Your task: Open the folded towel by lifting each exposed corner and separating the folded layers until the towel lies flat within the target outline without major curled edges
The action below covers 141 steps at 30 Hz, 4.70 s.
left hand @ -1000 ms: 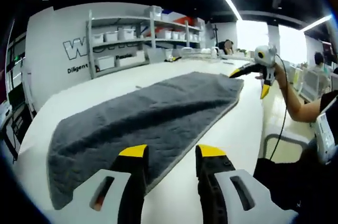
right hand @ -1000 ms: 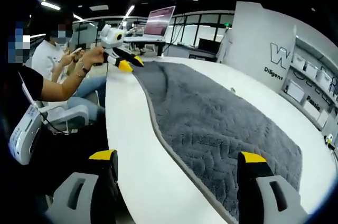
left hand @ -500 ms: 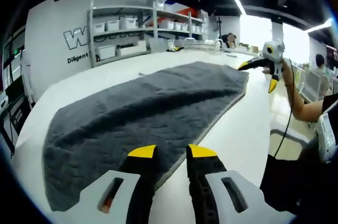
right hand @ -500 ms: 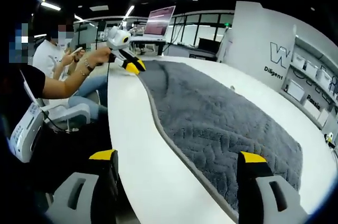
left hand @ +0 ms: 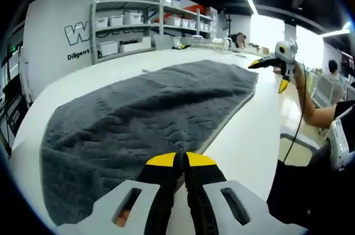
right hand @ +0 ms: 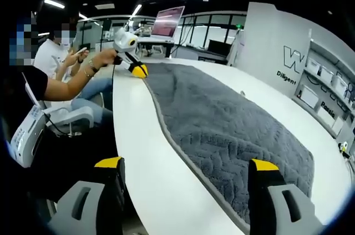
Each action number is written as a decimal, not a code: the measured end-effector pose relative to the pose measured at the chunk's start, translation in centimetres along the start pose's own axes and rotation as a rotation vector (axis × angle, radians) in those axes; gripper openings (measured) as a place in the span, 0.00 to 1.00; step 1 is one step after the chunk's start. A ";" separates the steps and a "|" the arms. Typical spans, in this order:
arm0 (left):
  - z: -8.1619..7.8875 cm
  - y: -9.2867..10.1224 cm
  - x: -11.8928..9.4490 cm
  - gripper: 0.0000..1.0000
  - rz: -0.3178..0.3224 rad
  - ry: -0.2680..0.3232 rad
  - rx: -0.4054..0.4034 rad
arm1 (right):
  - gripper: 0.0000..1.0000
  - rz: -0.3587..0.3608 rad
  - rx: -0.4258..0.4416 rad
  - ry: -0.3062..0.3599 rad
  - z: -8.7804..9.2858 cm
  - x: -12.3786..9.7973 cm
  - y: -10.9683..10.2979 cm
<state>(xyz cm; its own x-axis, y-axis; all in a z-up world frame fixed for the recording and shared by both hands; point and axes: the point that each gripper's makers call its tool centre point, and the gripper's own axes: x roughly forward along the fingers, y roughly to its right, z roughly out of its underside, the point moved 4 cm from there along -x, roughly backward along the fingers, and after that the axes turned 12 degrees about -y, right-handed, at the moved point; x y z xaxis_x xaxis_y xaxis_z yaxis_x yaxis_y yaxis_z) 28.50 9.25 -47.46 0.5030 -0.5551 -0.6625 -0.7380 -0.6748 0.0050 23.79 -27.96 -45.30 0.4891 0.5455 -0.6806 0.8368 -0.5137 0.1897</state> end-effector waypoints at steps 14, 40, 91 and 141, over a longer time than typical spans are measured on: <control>0.9 1.3 -1.1 0.04 0.029 -0.013 0.015 | 0.93 -0.004 -0.002 -0.016 0.3 0.0 -0.3; -1.5 2.7 -4.1 0.49 -0.007 0.241 -0.078 | 0.92 0.001 0.000 -0.037 0.8 -0.3 -0.3; -0.1 2.5 -5.1 0.98 -0.055 0.243 -0.097 | 0.00 0.160 0.250 -0.118 6.4 -1.6 6.9; 0.5 3.6 -5.3 0.98 -0.039 0.202 -0.071 | 0.57 0.133 0.359 0.043 7.7 -4.8 5.1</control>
<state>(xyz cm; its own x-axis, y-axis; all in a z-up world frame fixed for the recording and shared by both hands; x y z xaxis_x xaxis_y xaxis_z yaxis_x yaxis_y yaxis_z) 22.92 9.97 -44.33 0.6157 -0.6093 -0.4996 -0.6861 -0.7264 0.0402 23.76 -38.30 -46.56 0.6038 0.4815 -0.6352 0.6293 -0.7771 0.0092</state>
